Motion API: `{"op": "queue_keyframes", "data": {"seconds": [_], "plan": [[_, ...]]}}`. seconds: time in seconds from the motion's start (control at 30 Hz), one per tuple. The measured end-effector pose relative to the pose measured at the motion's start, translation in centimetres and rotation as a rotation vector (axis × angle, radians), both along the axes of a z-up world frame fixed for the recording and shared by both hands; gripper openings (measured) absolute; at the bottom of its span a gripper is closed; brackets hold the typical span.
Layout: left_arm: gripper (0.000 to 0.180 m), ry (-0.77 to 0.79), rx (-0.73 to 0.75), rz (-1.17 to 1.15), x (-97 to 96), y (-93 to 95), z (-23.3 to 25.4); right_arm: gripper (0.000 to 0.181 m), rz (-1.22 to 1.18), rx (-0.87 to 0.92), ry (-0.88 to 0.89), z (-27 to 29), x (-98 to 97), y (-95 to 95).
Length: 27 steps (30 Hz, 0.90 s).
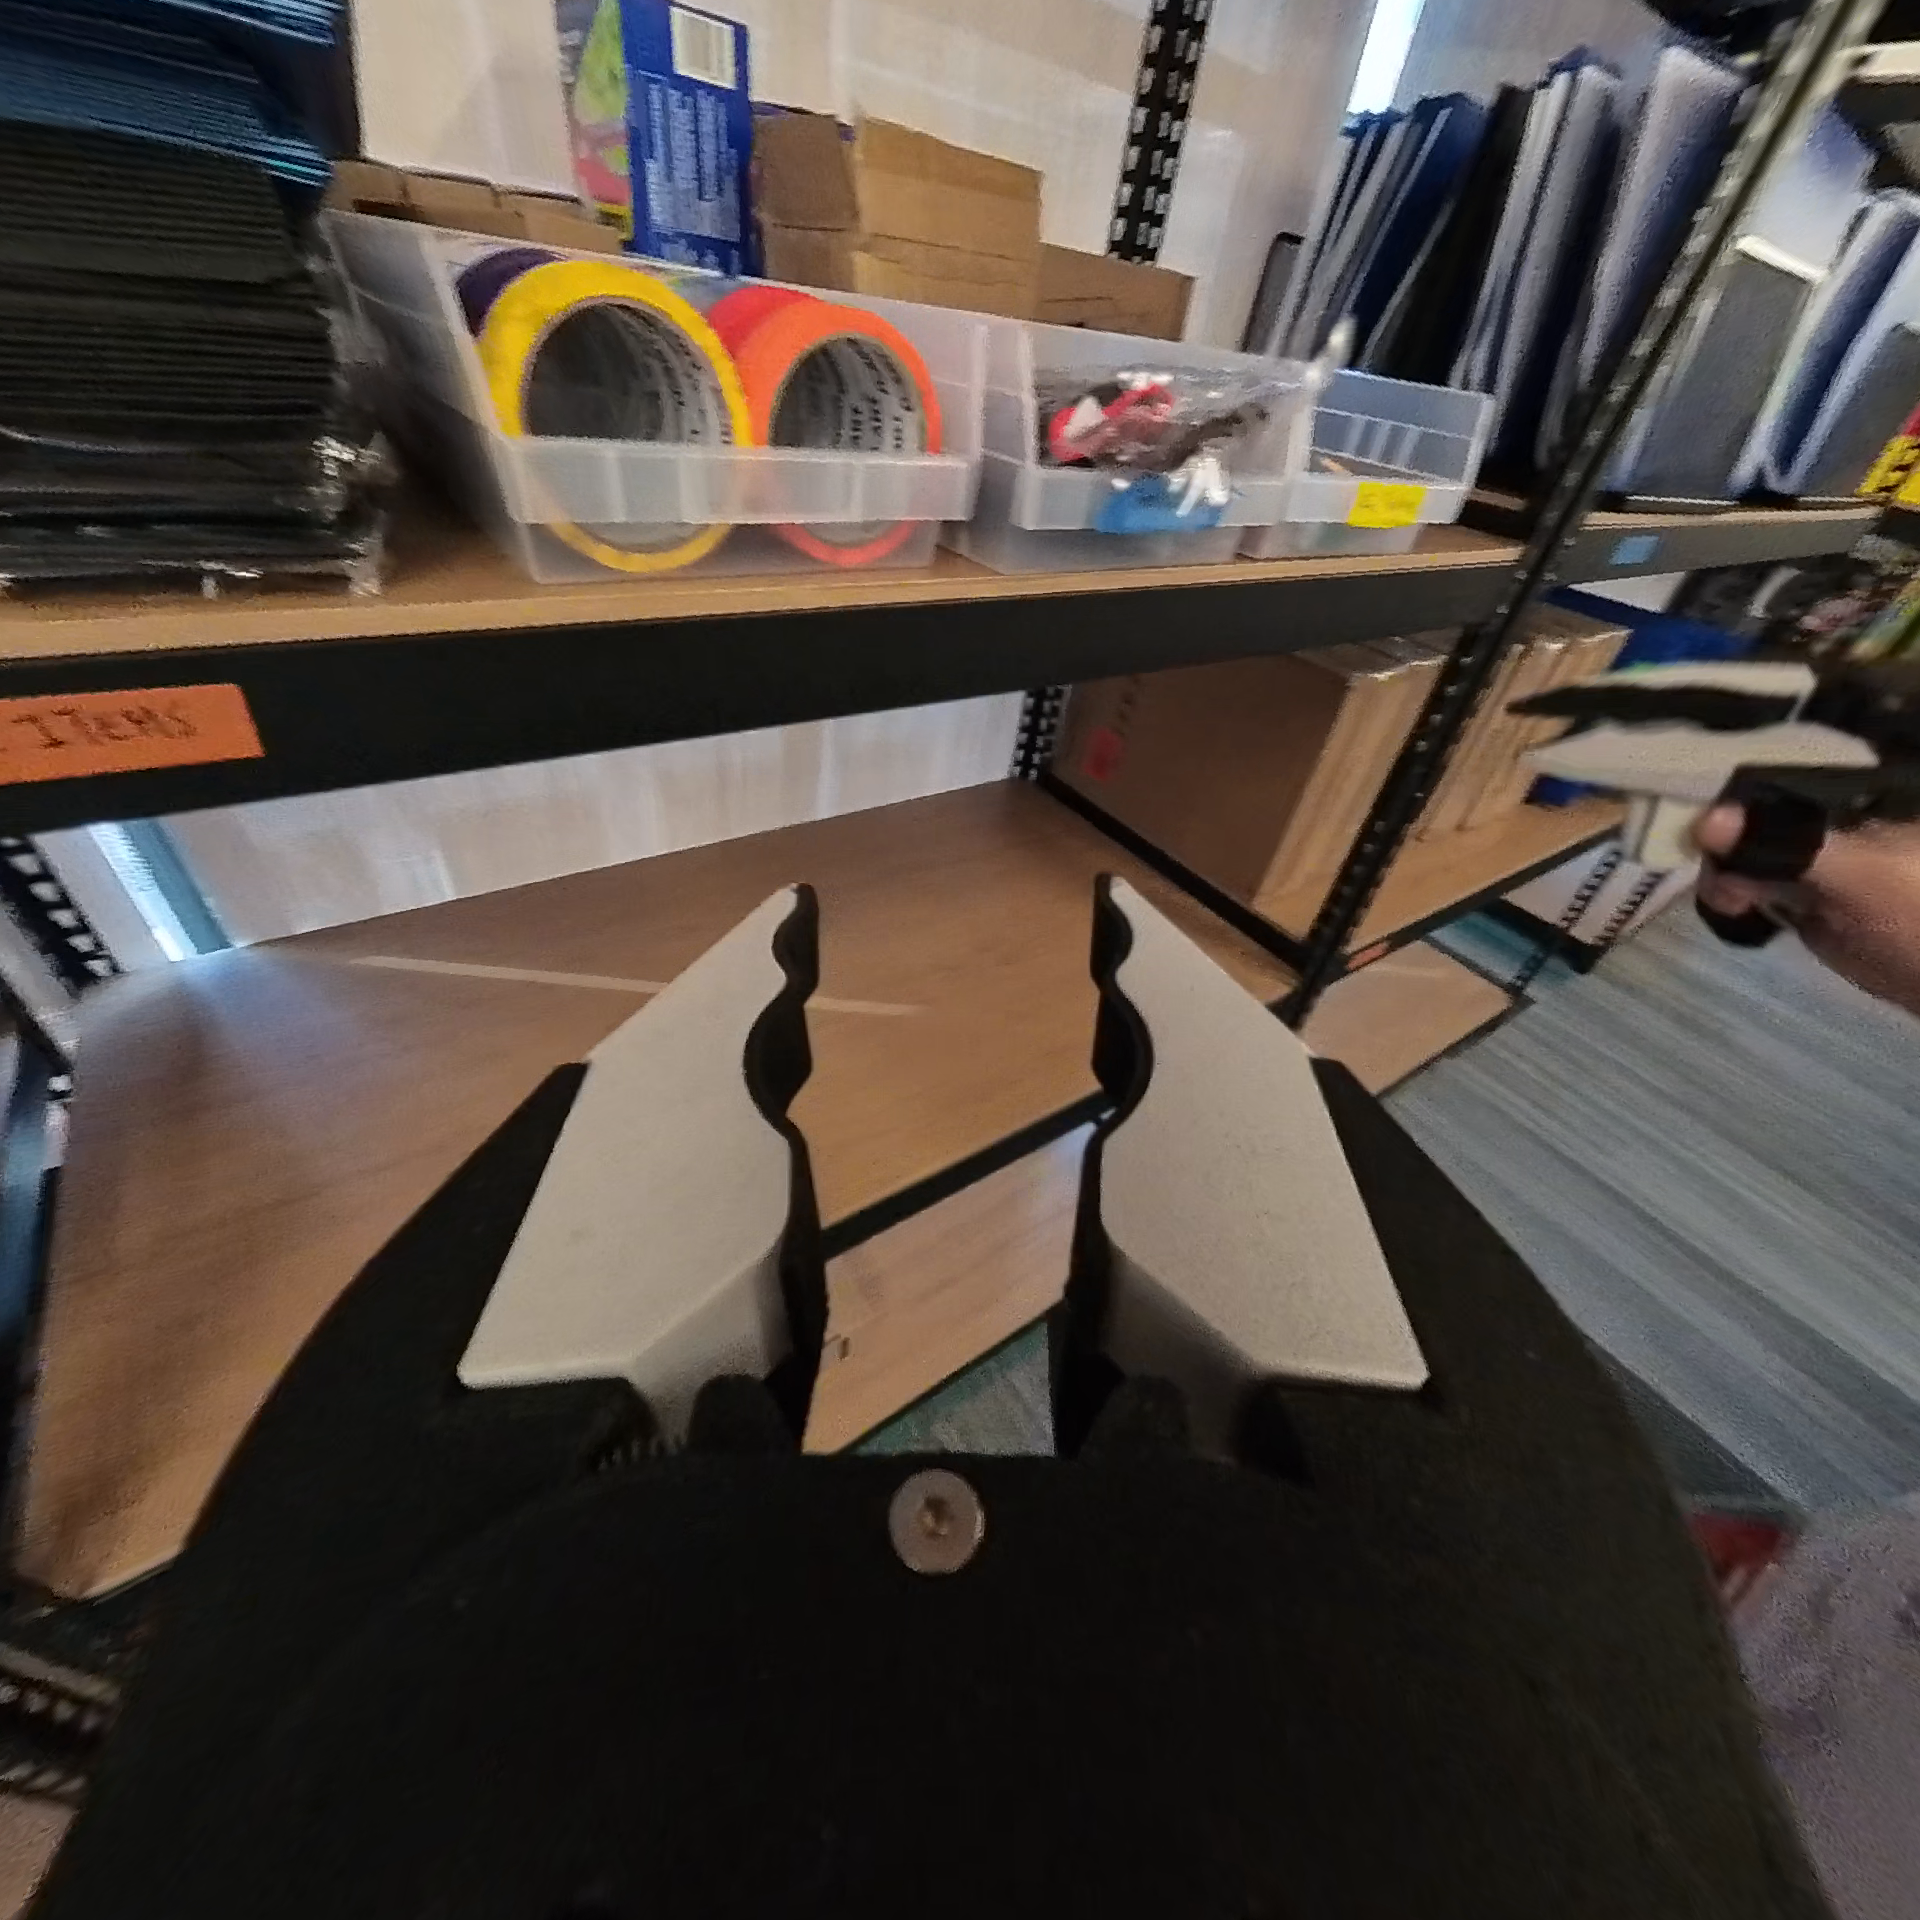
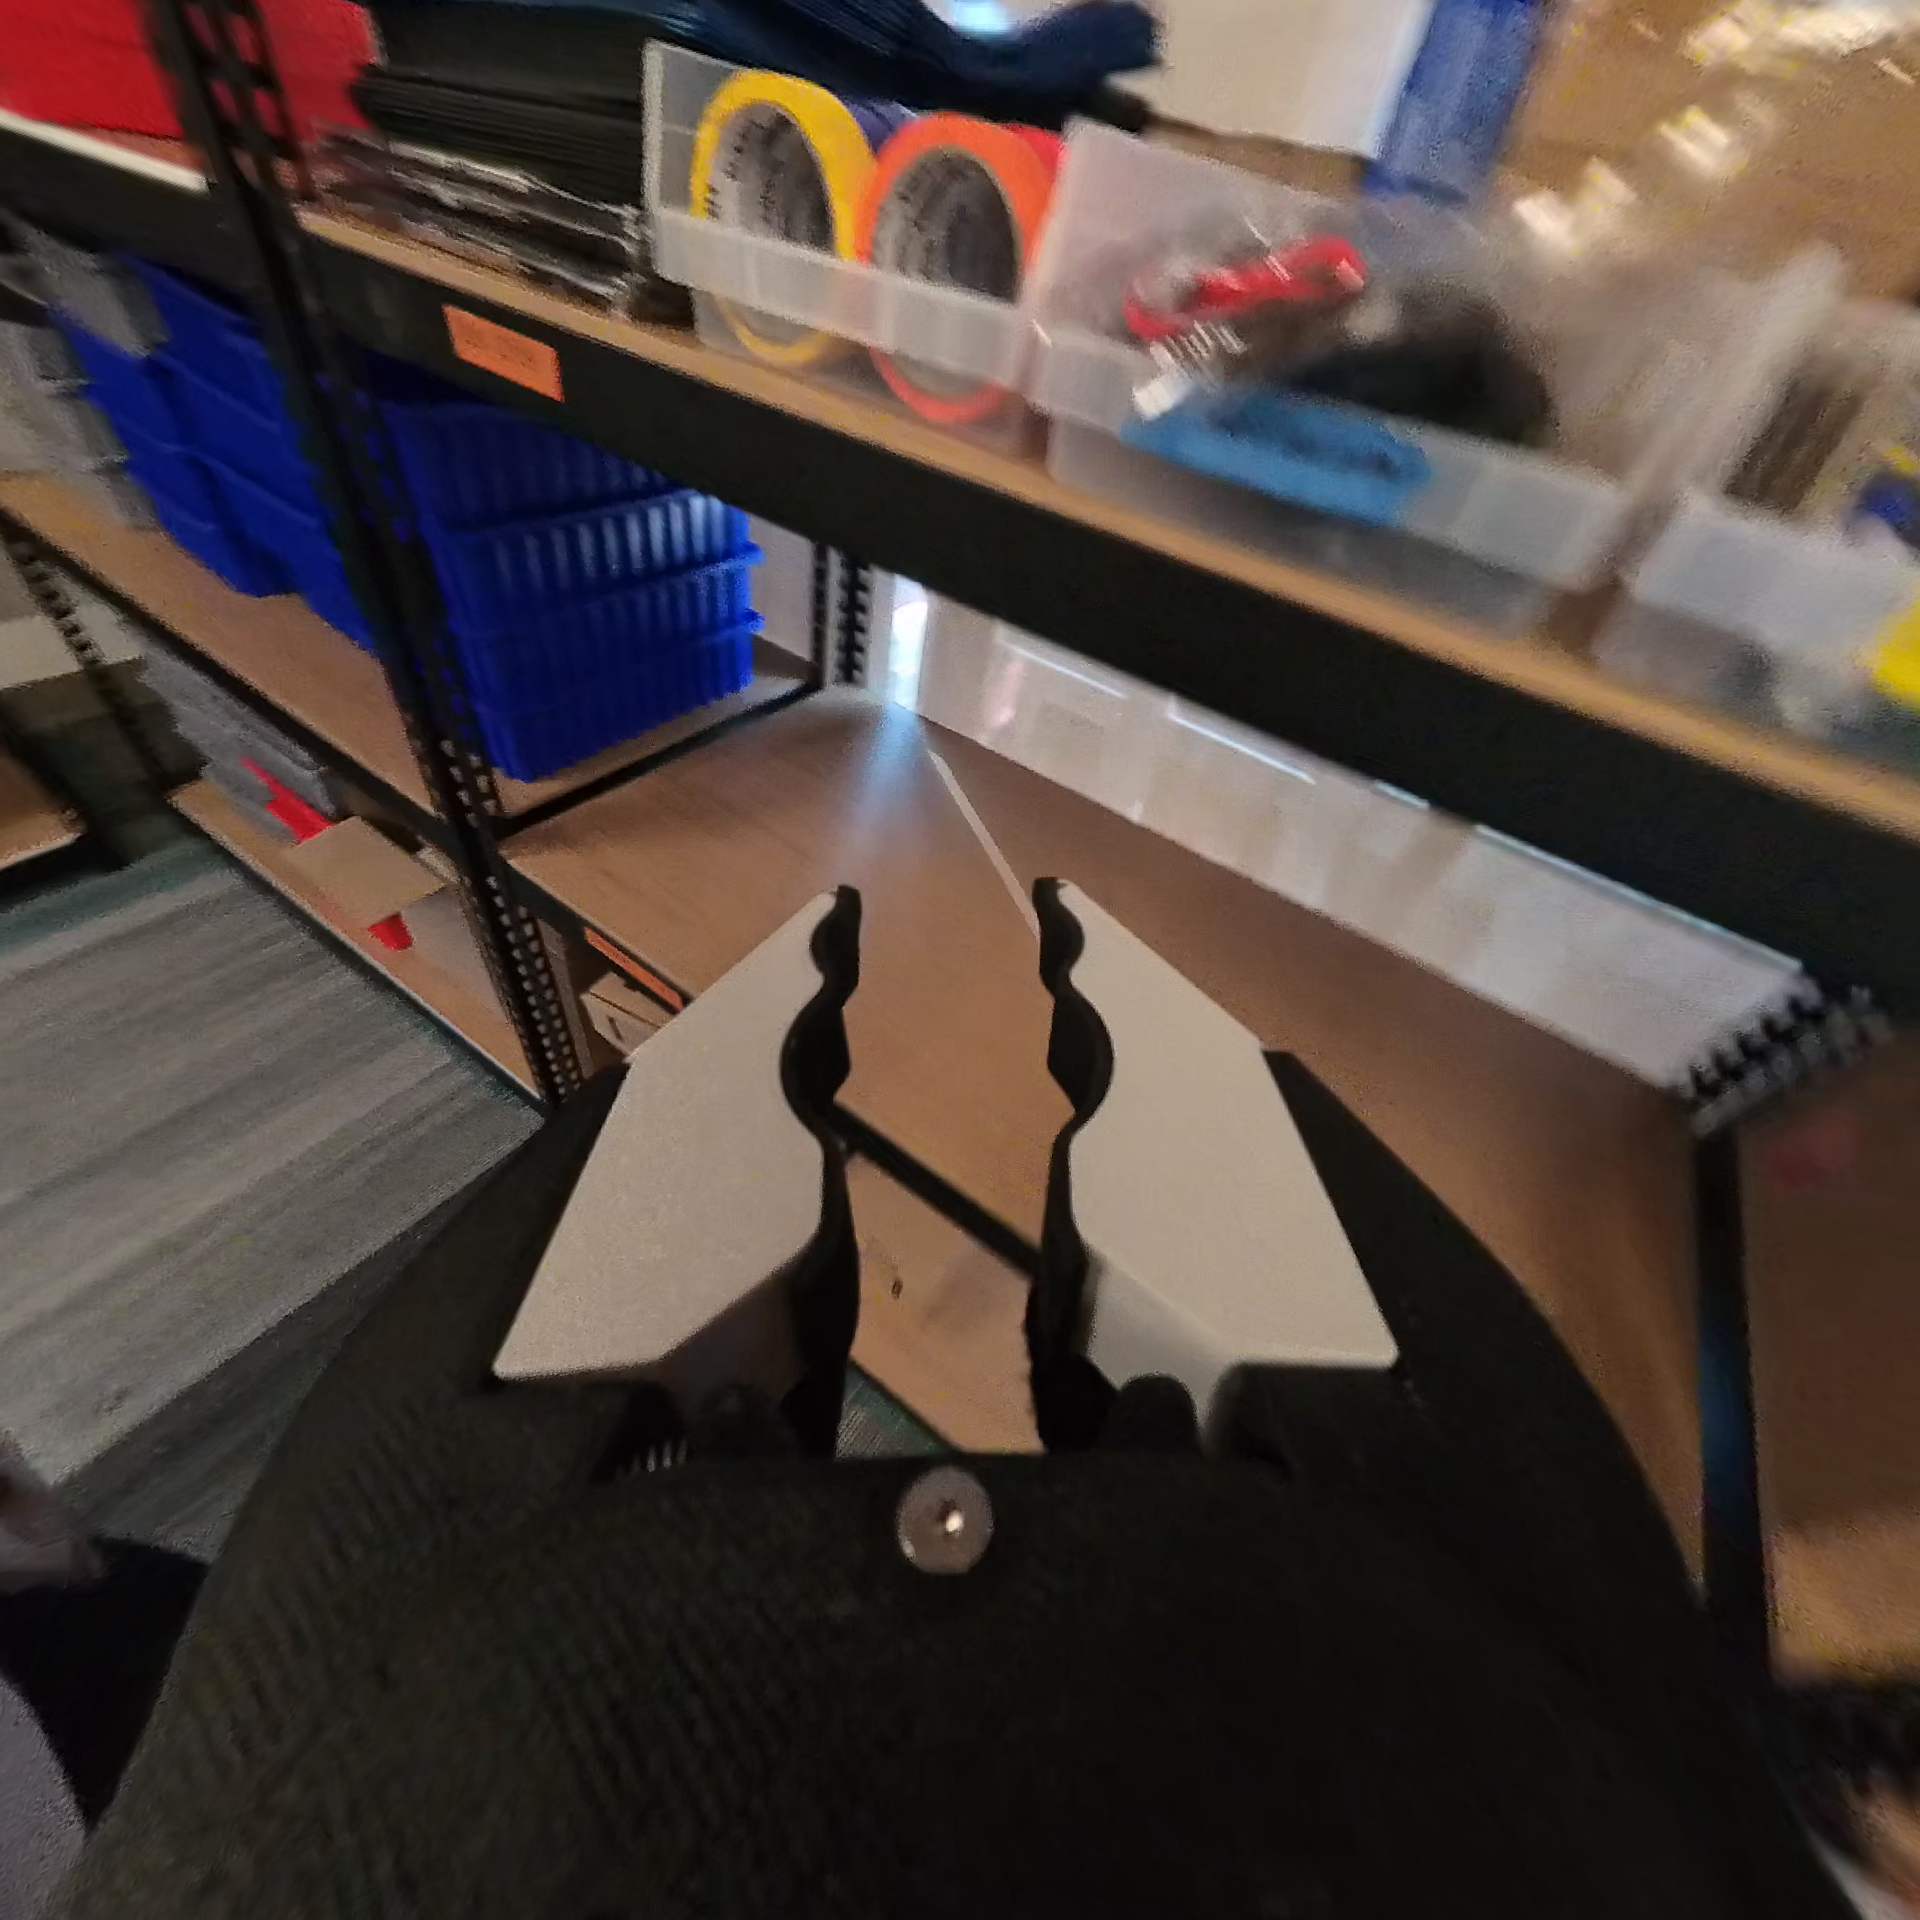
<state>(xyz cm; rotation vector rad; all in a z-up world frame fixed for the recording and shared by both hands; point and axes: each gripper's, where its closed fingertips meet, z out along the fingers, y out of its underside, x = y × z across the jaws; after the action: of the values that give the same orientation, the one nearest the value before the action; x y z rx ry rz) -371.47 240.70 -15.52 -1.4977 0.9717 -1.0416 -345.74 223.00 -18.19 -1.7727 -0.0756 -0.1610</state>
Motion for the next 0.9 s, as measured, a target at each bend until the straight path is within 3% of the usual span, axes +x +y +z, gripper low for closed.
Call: {"op": "queue_keyframes", "data": {"seconds": [0.2, 0.37, 0.5, 0.53, 0.57, 0.6, 0.9], "plan": [[0.052, 0.004, -0.045, 0.085, 0.7, 4.7, -0.7, 0.041, 0.181, -0.004, -0.217, 7.1, -3.0, 17.6], [0.053, 0.06, -0.041, 0.04, 0.9, 8.5, -2.6, 0.047, 0.1, 0.003, -0.439, 10.8, -4.6, 30.3], [0.053, 0.064, -0.096, -0.084, 1.7, 11.2, -3.4, 0.047, -0.005, -0.12, -0.553, 9.3, -4.4, 36.0], [0.053, 0.063, -0.107, -0.121, 2.0, 11.8, -3.5, 0.042, -0.024, -0.134, -0.557, 9.0, -4.3, 36.6], [0.053, 0.065, -0.112, -0.159, 2.3, 12.2, -3.7, 0.021, -0.026, -0.134, -0.559, 8.9, -4.3, 37.0], [0.053, 0.073, -0.11, -0.195, 2.6, 12.6, -3.9, 0.016, -0.023, -0.118, -0.544, 9.1, -4.4, 37.3], [0.053, 0.069, -0.055, -0.557, 8.1, 11.9, -2.9, 0.009, -0.079, 0.291, -0.175, 16.9, -2.6, 31.2]]}}
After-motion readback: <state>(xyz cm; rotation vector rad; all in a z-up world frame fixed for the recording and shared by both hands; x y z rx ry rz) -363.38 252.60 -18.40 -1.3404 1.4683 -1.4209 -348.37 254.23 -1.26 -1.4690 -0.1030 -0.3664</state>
